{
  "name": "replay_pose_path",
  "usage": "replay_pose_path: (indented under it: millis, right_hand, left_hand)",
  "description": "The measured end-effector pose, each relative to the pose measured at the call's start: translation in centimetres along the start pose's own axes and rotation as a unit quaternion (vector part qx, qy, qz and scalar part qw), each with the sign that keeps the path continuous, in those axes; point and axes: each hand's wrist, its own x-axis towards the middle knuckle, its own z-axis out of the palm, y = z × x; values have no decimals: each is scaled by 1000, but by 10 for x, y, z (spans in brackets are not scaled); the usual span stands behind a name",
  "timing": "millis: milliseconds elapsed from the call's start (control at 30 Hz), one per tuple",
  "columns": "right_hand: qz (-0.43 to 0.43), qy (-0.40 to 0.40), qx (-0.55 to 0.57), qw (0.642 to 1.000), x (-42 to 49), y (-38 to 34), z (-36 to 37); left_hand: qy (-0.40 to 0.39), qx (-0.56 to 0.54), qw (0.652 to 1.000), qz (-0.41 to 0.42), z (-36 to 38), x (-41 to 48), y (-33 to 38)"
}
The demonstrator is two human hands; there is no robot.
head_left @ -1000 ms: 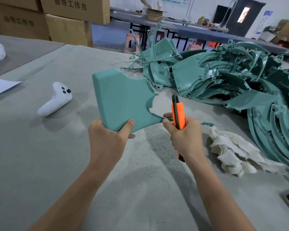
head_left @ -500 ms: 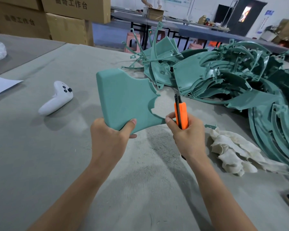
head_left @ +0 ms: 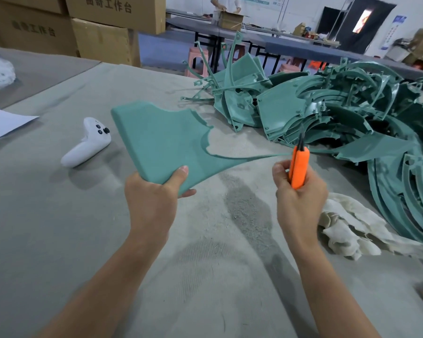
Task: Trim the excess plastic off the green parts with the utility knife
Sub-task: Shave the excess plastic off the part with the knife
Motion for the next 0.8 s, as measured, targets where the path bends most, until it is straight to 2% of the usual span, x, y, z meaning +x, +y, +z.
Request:
replay_pose_path:
  millis: [133,433,600,800]
  right_hand:
    - [8,-78,-20,997,-7,-1,1]
    - [15,-167,-85,982,-6,-3,0]
    - [0,-257,-135,957,-14,-4,5]
    - [3,-295,-88,952,-28,-11,19]
  left_hand:
    - [7,-19,1000,-22,-1,3,-2]
    - [13,-25,999,-28,-2,3,-4]
    - [18,-4,1000,1,1,1,-3]
    - [1,42,998,53,5,-6,-3]
